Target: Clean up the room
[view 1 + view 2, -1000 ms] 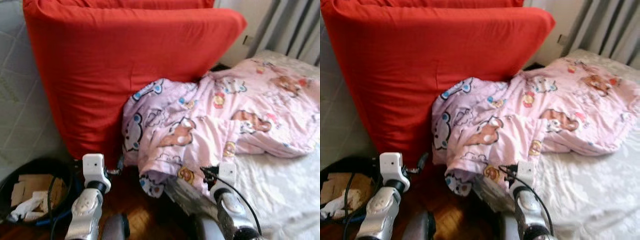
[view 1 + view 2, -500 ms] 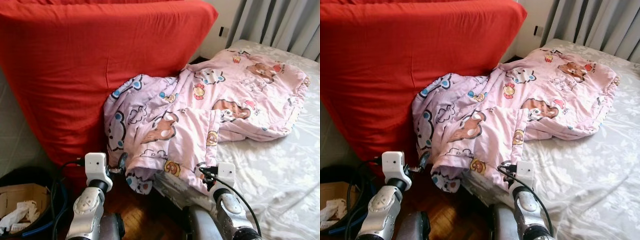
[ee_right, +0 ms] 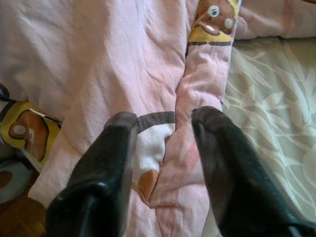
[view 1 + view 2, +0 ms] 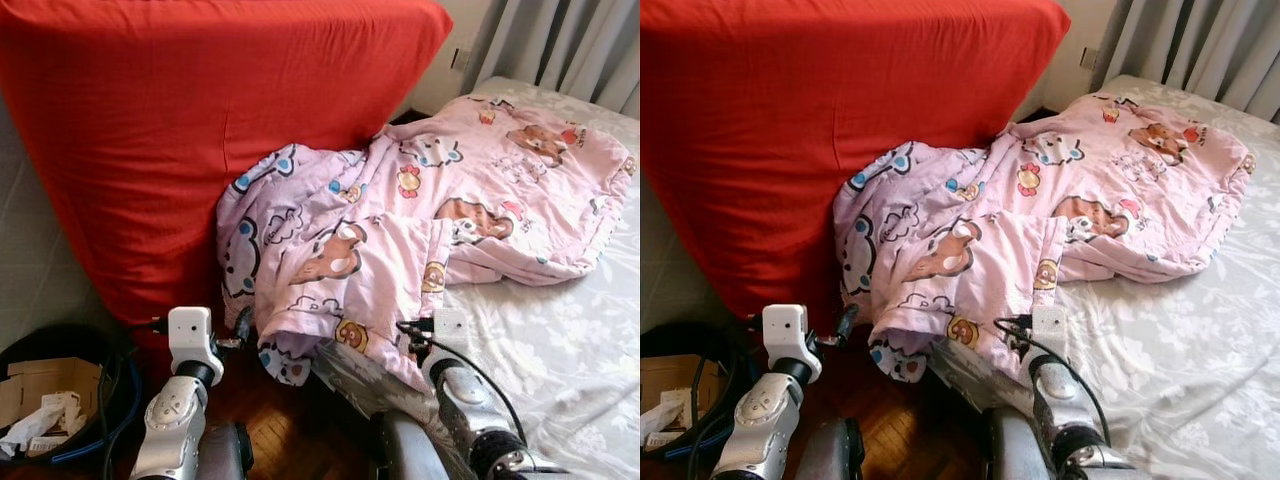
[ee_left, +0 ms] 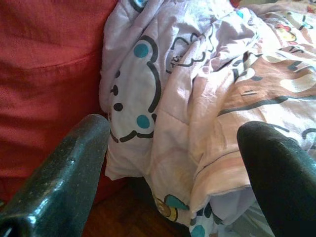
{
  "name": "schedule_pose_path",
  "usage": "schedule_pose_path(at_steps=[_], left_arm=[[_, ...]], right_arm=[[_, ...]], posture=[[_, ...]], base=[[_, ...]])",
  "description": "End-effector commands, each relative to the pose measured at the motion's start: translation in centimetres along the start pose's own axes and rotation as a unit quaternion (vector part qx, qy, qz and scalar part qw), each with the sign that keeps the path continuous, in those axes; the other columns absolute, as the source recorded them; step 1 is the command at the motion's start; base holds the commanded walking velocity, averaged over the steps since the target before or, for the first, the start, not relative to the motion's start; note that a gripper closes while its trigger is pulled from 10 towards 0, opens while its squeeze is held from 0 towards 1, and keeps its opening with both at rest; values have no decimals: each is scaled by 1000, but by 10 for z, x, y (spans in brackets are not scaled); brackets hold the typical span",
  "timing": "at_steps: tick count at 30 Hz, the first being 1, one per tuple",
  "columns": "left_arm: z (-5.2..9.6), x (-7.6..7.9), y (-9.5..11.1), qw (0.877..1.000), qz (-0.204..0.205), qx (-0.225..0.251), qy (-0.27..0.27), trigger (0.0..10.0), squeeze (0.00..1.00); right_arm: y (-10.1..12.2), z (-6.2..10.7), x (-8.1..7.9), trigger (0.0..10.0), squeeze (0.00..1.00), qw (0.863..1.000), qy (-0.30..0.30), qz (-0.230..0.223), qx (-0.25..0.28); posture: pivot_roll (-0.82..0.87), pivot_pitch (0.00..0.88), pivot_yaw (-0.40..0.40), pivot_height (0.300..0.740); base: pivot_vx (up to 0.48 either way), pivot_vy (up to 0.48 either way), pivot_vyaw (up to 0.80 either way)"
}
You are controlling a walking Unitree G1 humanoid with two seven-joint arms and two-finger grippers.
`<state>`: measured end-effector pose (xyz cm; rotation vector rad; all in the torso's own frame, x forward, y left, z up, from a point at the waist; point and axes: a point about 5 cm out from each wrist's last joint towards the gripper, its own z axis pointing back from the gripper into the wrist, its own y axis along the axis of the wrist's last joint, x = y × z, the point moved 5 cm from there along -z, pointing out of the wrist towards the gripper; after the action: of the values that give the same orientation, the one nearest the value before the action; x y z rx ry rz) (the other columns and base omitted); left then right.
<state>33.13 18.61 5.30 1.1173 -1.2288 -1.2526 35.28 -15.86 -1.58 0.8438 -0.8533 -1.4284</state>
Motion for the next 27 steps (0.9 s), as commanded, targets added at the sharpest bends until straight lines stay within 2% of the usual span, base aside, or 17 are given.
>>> schedule_pose_path(at_steps=[1,4,8,14,15,16,27], left_arm=[[2,1,-1,1000,1,-6,-4,10000,0],[7,2,0,1000,1,-4,-4,10000,0],[14,2,-1,1000,2,-5,-4,10000,0],[25,4,-3,1000,3,-12,-5,10000,0],[28,4,-4,1000,3,-13,-5,10000,0],[32,4,-4,1000,3,-15,-4,10000,0],[43,4,-6,1000,4,-27,-3,10000,0]], right_arm=[[-5,0,5,10000,1000,1000,-10,12,-21],[-4,-1,8,10000,1000,1000,-16,-9,-25],[-4,-1,13,10000,1000,999,-27,2,-30],[-13,1,14,10000,1000,999,-28,-4,-42],[-17,2,14,10000,918,999,-26,-3,-48],[-22,3,12,10000,0,998,-17,-4,-57],[-27,4,8,10000,0,998,-2,1,-66]], posture=[[29,123,-55,576],[39,154,-57,576],[43,180,-57,576],[53,204,-56,576],[61,216,-55,576],[64,223,-54,576],[67,244,-51,576]], base=[[0,0,0],[0,0,0],[0,0,0],[0,0,0],[0,0,0],[0,0,0],[0,0,0]])
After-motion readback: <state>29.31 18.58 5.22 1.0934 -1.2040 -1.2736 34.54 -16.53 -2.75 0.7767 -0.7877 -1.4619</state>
